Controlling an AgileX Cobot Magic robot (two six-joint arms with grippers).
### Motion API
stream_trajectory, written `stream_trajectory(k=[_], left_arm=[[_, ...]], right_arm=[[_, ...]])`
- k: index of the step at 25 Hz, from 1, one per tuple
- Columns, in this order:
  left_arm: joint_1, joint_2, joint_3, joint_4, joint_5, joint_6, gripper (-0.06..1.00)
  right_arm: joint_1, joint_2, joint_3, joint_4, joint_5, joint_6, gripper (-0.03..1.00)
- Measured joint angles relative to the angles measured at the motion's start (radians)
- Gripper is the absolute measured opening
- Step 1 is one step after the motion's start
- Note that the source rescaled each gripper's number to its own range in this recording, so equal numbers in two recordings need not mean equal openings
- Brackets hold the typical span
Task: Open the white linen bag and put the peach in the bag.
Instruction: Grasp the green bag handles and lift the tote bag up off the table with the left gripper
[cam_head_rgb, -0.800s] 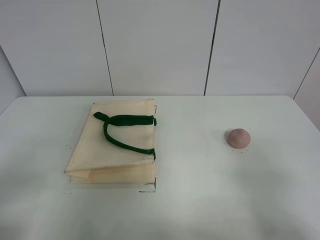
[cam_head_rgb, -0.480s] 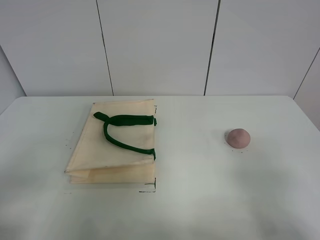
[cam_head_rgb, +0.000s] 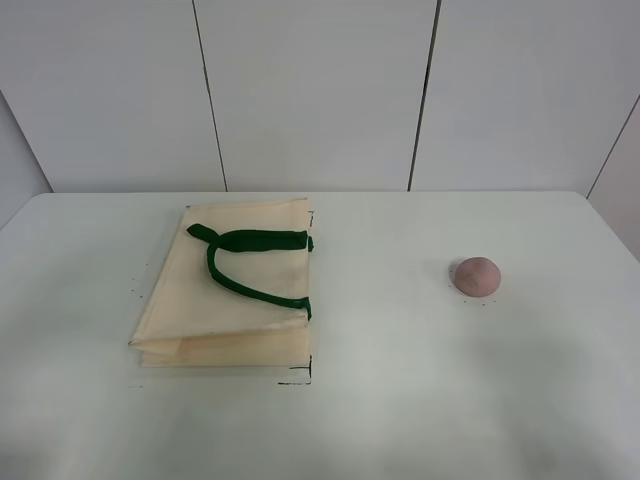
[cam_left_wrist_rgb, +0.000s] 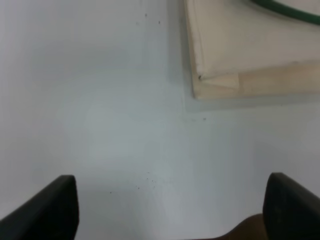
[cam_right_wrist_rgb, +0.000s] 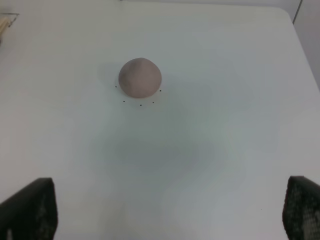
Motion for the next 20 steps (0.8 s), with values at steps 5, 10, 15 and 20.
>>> stream_trajectory(k=[5, 10, 15, 20], left_arm=[[0.000, 0.386, -0.178, 0.000, -0.022, -0.004, 1.00], [0.000, 0.793, -0.381, 0.000, -0.069, -0.010, 1.00], [0.000, 1.173, -0.611, -0.003, -0.086, -0.036, 1.00], [-0.007, 1.450, -0.838, -0.049, -0.082, -0.089, 1.00]], right_arm=[[0.000, 0.000, 0.000, 0.000, 0.000, 0.000, 1.00], [0.000, 0.000, 0.000, 0.000, 0.000, 0.000, 1.00], [0.000, 0.000, 0.000, 0.000, 0.000, 0.000, 1.00], [0.000, 0.000, 0.000, 0.000, 0.000, 0.000, 1.00]])
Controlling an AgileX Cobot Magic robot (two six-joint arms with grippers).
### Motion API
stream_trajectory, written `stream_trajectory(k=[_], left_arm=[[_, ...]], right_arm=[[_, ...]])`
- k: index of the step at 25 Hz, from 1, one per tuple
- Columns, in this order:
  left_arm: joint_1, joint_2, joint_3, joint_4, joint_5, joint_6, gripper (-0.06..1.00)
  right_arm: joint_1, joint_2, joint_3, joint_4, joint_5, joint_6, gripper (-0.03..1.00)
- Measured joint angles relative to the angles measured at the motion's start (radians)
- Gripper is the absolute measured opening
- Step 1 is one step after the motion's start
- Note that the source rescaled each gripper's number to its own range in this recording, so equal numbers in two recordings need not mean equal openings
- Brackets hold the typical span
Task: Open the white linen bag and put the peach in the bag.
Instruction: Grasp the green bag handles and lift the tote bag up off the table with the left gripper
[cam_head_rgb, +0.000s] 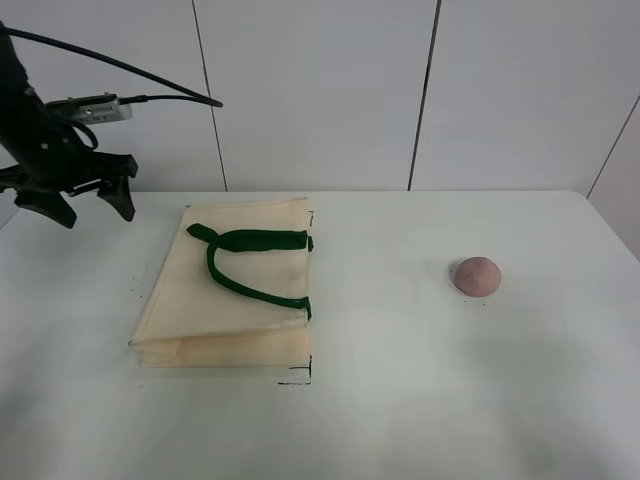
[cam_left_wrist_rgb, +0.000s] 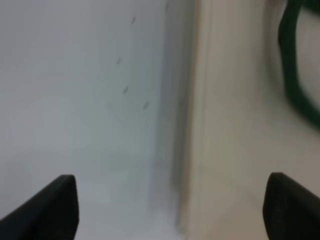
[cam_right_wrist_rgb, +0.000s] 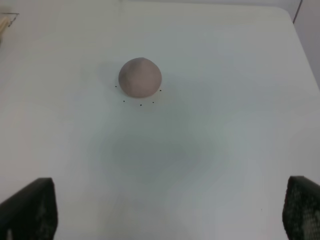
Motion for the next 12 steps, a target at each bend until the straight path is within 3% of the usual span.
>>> stream_trajectory(k=[5, 12], left_arm=[[-0.099, 0.145, -0.143, -0.005, 0.005, -0.102, 1.00], [-0.268, 0.292, -0.228, 0.017, -0.040, -0.237, 1.00]], right_arm=[[0.000, 0.000, 0.000, 0.000, 0.000, 0.000, 1.00], [0.000, 0.000, 0.000, 0.000, 0.000, 0.000, 1.00]])
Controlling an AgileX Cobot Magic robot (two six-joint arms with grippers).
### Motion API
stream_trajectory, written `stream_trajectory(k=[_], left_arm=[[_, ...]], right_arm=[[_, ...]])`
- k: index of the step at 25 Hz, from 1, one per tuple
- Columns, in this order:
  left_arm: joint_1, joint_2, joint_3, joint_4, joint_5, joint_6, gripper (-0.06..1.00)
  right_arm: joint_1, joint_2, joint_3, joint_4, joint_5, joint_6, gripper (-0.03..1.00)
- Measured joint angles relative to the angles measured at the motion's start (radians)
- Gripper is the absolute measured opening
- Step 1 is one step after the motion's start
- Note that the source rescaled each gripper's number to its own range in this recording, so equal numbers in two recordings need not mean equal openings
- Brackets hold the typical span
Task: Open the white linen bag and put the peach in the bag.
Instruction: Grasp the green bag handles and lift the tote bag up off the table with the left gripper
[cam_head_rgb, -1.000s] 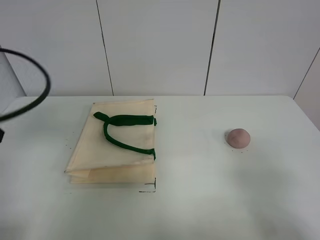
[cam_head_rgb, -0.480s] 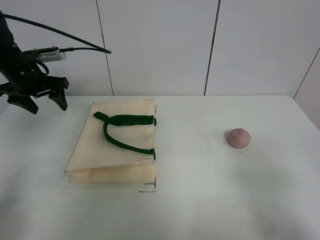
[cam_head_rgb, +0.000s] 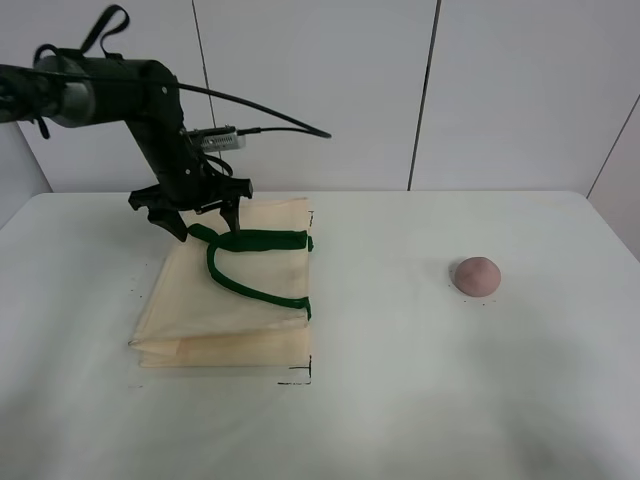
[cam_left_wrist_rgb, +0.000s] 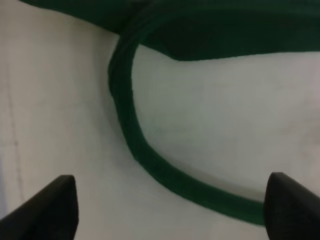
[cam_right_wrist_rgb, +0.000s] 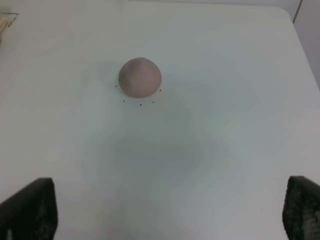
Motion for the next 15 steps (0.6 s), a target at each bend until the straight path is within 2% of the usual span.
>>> stream_trajectory(k=[4, 15], left_arm=[[-0.021, 0.077, -0.005, 0.063, -0.011, -0.039, 1.00], [-0.021, 0.199, -0.005, 0.081, -0.118, -0.075, 1.00]], right_arm=[[0.000, 0.000, 0.000, 0.000, 0.000, 0.000, 1.00], [0.000, 0.000, 0.000, 0.000, 0.000, 0.000, 1.00]])
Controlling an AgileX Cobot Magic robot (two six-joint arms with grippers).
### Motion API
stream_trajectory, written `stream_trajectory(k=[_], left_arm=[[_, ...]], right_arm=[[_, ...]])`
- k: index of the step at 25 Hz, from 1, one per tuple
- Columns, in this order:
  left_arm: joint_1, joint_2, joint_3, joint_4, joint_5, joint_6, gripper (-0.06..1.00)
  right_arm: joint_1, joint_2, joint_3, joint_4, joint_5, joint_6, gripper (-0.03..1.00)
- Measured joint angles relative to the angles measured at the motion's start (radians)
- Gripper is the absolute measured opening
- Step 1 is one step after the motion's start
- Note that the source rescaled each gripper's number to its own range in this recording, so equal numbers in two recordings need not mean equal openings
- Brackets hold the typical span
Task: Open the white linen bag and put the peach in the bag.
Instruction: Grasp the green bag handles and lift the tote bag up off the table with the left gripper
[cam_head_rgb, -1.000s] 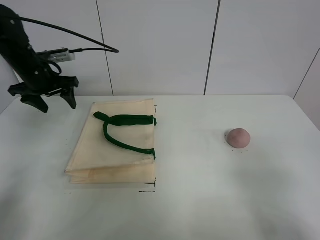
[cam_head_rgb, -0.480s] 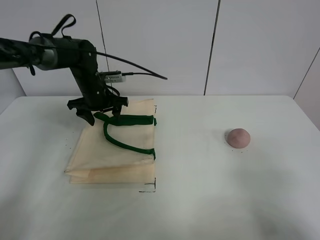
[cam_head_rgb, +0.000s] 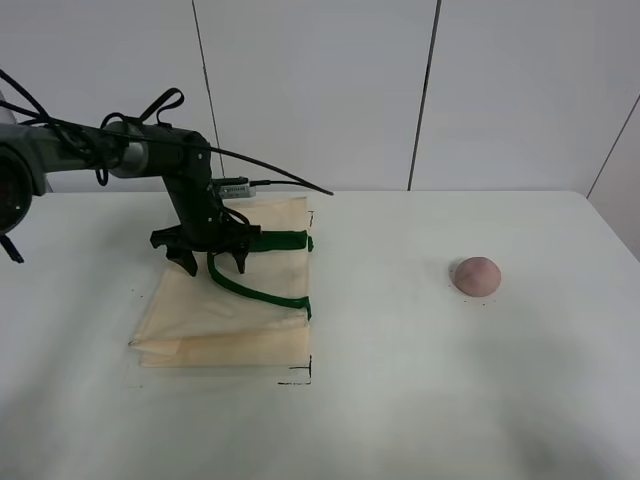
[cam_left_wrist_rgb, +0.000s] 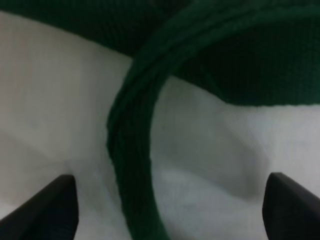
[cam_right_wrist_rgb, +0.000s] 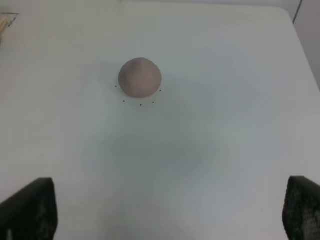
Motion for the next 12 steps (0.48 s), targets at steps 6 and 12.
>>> stream_trajectory(k=[6, 12], left_arm=[[0.000, 0.011, 0.000, 0.010, -0.016, -0.002, 0.83], [0.000, 0.011, 0.000, 0.018, -0.013, -0.046, 0.22]], right_arm=[[0.000, 0.000, 0.000, 0.000, 0.000, 0.000, 1.00], [0.000, 0.000, 0.000, 0.000, 0.000, 0.000, 1.00]])
